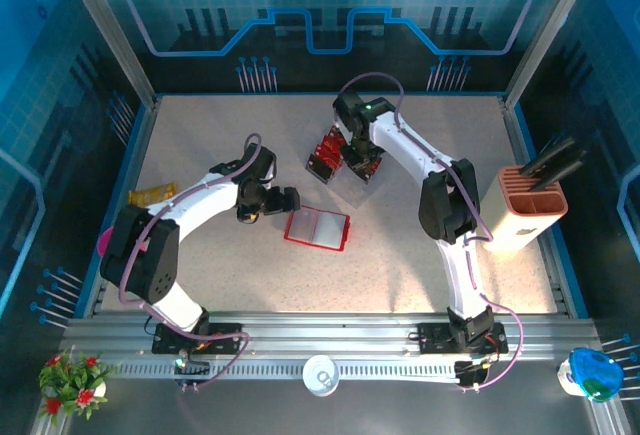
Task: Put the credit cards into the card holder
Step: Pick up the credit card from the storage box.
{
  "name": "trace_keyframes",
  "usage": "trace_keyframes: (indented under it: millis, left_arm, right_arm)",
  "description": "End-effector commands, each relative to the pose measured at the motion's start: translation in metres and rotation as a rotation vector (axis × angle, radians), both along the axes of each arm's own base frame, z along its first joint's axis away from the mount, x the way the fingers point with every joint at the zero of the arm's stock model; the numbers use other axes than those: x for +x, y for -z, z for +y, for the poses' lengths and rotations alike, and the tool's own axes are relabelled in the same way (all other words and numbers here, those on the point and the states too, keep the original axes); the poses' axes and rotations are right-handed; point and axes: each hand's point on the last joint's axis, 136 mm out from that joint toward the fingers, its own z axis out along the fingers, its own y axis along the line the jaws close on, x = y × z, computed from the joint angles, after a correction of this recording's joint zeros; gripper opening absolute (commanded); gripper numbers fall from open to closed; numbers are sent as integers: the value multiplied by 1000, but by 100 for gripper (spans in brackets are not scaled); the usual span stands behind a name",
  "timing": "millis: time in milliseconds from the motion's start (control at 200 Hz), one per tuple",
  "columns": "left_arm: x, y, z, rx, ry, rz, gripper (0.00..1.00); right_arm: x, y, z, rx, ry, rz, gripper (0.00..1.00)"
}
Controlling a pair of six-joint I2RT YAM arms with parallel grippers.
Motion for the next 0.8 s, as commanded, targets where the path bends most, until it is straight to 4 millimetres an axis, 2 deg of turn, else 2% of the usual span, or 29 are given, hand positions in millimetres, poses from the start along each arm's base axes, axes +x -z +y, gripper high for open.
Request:
trace_keyframes:
  millis: [0,180,405,655,795]
  left_arm:
    - [2,1,-4,-15,-11,15,99]
    - [1,3,-5,-14,-7,21,99]
    - [3,3,-7,-11,3,22,99]
    - [4,4,-4,28,39,29,99]
    - [4,5,-9,12,54,34,99]
  right_arm:
    - [-2,-18,6,22,-35,-19,18]
    - [-3,-24,10,44,-57,-23,7]
    - [-6,-40,13,76,-77,-43,1]
    - [-18,-72,20,115,-99,-91,0]
    - [-31,-91,28,166,-90,-117,0]
